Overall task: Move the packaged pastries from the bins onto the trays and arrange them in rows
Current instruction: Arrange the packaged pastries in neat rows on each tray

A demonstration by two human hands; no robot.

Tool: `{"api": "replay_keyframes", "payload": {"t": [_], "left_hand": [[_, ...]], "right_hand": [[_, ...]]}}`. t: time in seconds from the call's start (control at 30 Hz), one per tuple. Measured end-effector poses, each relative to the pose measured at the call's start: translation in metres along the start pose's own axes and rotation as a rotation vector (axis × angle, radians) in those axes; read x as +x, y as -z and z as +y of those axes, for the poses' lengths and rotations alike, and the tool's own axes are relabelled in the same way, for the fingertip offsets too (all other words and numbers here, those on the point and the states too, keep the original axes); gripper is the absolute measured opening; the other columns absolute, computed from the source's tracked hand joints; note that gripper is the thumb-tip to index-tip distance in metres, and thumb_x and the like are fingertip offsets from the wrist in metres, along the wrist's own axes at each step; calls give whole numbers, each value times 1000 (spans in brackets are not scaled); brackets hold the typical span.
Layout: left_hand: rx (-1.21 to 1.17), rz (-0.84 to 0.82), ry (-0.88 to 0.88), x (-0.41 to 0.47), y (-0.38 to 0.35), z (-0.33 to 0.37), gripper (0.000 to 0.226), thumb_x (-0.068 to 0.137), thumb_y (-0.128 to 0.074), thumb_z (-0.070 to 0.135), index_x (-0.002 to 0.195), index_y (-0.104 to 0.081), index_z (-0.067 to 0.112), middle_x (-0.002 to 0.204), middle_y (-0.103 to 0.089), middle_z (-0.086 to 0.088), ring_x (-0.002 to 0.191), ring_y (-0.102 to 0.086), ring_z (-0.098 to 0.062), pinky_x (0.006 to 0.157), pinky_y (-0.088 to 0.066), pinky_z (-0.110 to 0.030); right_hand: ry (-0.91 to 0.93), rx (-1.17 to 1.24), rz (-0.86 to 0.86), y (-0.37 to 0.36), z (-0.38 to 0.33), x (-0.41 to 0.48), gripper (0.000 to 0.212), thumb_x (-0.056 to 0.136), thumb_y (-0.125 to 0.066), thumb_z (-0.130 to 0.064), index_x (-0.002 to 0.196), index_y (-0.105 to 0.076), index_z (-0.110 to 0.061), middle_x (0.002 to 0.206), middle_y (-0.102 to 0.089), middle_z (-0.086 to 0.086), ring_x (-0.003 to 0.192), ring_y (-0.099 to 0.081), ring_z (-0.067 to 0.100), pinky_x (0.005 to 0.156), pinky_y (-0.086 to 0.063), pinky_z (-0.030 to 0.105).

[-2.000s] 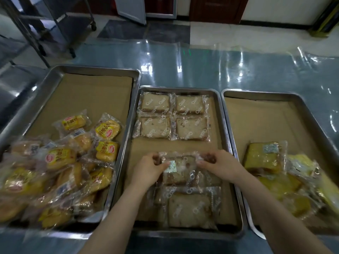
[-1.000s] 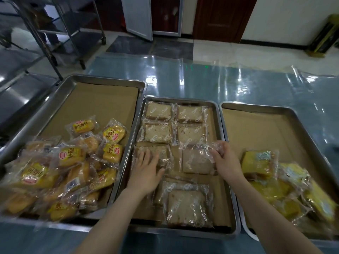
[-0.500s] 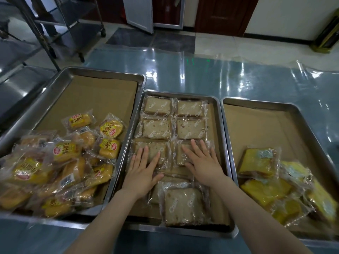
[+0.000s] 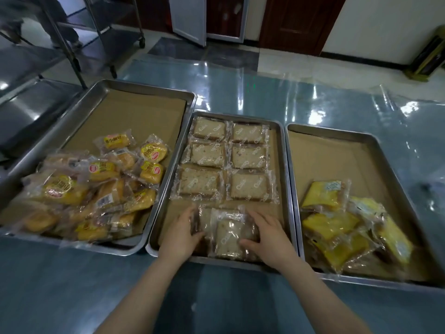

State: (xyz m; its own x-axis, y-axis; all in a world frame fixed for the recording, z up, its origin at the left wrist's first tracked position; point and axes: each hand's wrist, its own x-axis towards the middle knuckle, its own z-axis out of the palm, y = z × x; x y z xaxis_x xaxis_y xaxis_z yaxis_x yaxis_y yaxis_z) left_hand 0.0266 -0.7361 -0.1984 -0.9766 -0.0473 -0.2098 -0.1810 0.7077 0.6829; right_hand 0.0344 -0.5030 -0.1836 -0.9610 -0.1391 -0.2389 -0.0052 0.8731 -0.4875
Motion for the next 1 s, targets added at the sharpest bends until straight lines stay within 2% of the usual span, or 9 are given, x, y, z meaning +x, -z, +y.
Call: {"api": "replay_keyframes", "payload": {"t": [0.13,0.23,0.3,0.37,0.47,0.53,0.7,0.87,1.0], "left_hand": [[-17,70,53,-3,9,0,68,81,-62,-1,138,-39,26,137,-45,-8,118,-50,-25,94,-39,-33],[120,173,74,-13,11,-3,72,76,-52,-9,138,-38,24,140,-35,-12,122,-38,-32,99,-36,-40],[262,223,-19,-19,9,-2,74,74,-59,0,140,-34,21,147,-27,-13,131,-25,-34,108,-26,-42],[385,171,-185,-23,3,-2,77,80,-61,15,147,-23,23,156,-11,-11,143,-3,-30,115,-6,-39],[561,-74,-341,-23,-5,-6,65,95,-36,43,147,3,37,156,12,2,139,24,-20,112,14,-38],[613,-170,-294,-18,-5,-11,60,95,-21,55,146,6,39,155,14,4,139,23,-19,113,12,-40],[656,-187,-226,-19,-5,-14,63,92,-11,62,139,22,36,153,20,3,138,25,-22,112,13,-43],[651,-261,-204,-19,2,-15,66,88,-14,68,135,25,43,149,24,8,132,34,-31,110,11,-47],[617,-335,-187,-17,6,-13,67,85,-19,72,131,26,51,150,25,10,132,32,-36,112,6,-52]], "right_hand": [[-17,-177,132,0,3,-9,67,94,-52,-24,150,-15,-34,160,0,-2,145,12,21,118,-3,39],[11,-157,107,-2,-2,-13,66,96,-44,-18,150,-11,-36,160,6,-3,144,17,20,116,1,39],[26,-116,88,-9,-14,-12,64,97,-43,-29,150,-9,-38,160,7,-4,144,18,19,116,3,40],[1,-111,57,-20,-25,-11,60,98,-40,-37,150,-10,-39,159,9,-3,143,20,21,114,8,43],[-106,-218,51,-34,-31,-12,54,98,-33,-43,149,-15,-38,160,8,3,144,18,29,110,17,48],[-169,-238,51,-36,-31,-11,54,97,-29,-49,148,-15,-39,160,9,3,143,19,31,108,20,51],[-126,-266,-61,-35,-26,-11,66,94,-25,-61,150,1,-38,157,21,3,139,29,32,104,25,53],[-72,-295,-39,-35,-26,-20,65,94,-20,-61,150,2,-37,157,21,3,137,33,30,102,26,56],[-101,-315,-13,-36,-27,-24,65,93,-18,-64,150,0,-38,157,21,1,137,34,31,102,24,62]]}}
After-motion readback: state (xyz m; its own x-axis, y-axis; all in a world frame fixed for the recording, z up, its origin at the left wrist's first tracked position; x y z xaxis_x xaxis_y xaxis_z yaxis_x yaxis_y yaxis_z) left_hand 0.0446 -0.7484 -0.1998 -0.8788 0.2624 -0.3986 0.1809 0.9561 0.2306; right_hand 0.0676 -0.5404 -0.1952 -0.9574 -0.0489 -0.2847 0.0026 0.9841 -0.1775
